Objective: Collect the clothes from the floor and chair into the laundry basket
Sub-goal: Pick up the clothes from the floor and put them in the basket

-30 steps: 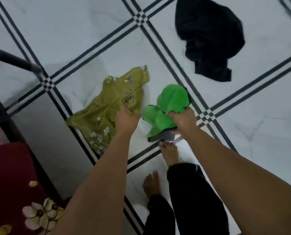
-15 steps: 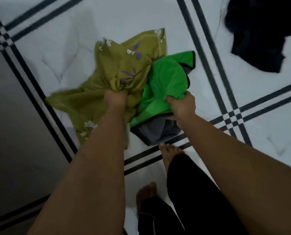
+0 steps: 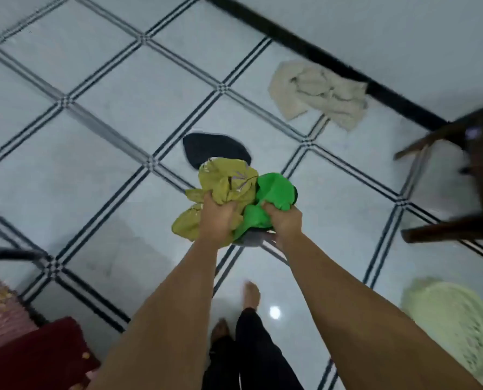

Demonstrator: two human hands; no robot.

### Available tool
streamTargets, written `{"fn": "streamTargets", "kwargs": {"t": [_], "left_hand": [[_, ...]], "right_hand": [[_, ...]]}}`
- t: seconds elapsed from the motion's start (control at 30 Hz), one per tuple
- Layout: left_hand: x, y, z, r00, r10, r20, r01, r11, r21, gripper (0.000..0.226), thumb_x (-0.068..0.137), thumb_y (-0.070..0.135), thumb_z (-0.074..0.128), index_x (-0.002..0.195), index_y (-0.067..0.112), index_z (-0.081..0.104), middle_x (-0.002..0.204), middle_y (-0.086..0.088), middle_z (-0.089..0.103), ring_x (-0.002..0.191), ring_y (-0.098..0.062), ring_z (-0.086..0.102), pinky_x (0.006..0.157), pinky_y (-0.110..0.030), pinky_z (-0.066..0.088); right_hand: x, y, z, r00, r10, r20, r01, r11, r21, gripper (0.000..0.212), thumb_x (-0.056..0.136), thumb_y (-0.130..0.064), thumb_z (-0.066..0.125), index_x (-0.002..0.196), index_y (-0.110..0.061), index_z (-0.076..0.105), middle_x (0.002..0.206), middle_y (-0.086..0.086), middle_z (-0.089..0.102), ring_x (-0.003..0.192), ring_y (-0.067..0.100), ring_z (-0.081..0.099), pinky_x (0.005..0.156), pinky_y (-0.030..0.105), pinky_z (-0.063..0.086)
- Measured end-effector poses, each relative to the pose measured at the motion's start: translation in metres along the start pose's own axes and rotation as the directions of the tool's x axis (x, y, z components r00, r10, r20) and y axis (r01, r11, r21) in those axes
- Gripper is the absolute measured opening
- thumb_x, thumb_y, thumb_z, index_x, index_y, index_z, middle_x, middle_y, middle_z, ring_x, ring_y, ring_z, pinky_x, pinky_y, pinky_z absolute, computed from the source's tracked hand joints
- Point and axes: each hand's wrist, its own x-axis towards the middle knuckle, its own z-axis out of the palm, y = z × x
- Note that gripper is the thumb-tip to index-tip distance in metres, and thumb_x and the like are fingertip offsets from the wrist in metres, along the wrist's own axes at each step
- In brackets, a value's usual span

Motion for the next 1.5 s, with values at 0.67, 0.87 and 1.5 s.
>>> {"fn": "streamTargets", "kwargs": {"t": [0.67, 0.87, 1.5], "left_hand": [[-0.486, -0.031, 0.469, 0.380, -0.246, 0.892, -0.286, 0.886, 0.366, 0.055, 0.076, 0.048, 0.061, 0.112, 0.007, 0.064, 0.120, -0.021, 0.065, 0.106, -0.035, 0.064, 0.100, -0.049, 0.048], [-0.616, -0.110, 0.525, 0.043, -0.568, 0.822, -0.328, 0.769, 0.548, 0.044, 0.100, 0.036, 0.031, 0.100, 0.008, 0.065, 0.089, -0.010, 0.068, 0.088, -0.026, 0.062, 0.079, -0.037, 0.050], [-0.677, -0.312, 0.615, 0.015, -0.863, 0.505, -0.945, 0.153, 0.289, 0.032, 0.094, 0.023, 0.040, 0.096, 0.001, 0.063, 0.094, -0.016, 0.062, 0.090, -0.032, 0.062, 0.085, -0.034, 0.049]], "right_hand": [[-0.233, 0.058, -0.621, 0.762, 0.287, -0.580, 0.291, 0.649, 0.703, 0.057, 0.073, -0.028, 0.081, 0.119, -0.008, 0.054, 0.116, 0.014, 0.062, 0.109, 0.035, 0.060, 0.069, 0.046, 0.057], [-0.278, 0.150, -0.725, 0.418, 0.546, -0.726, 0.337, 0.648, 0.682, 0.043, 0.073, -0.016, 0.078, 0.110, -0.003, 0.061, 0.115, 0.018, 0.065, 0.105, 0.033, 0.062, 0.091, 0.045, 0.054], [-0.269, 0.338, -0.793, 0.270, 0.896, -0.354, 0.419, 0.221, 0.881, 0.064, 0.084, -0.015, 0.071, 0.139, 0.001, 0.041, 0.136, 0.021, 0.052, 0.117, 0.033, 0.054, 0.093, 0.038, 0.048]]}}
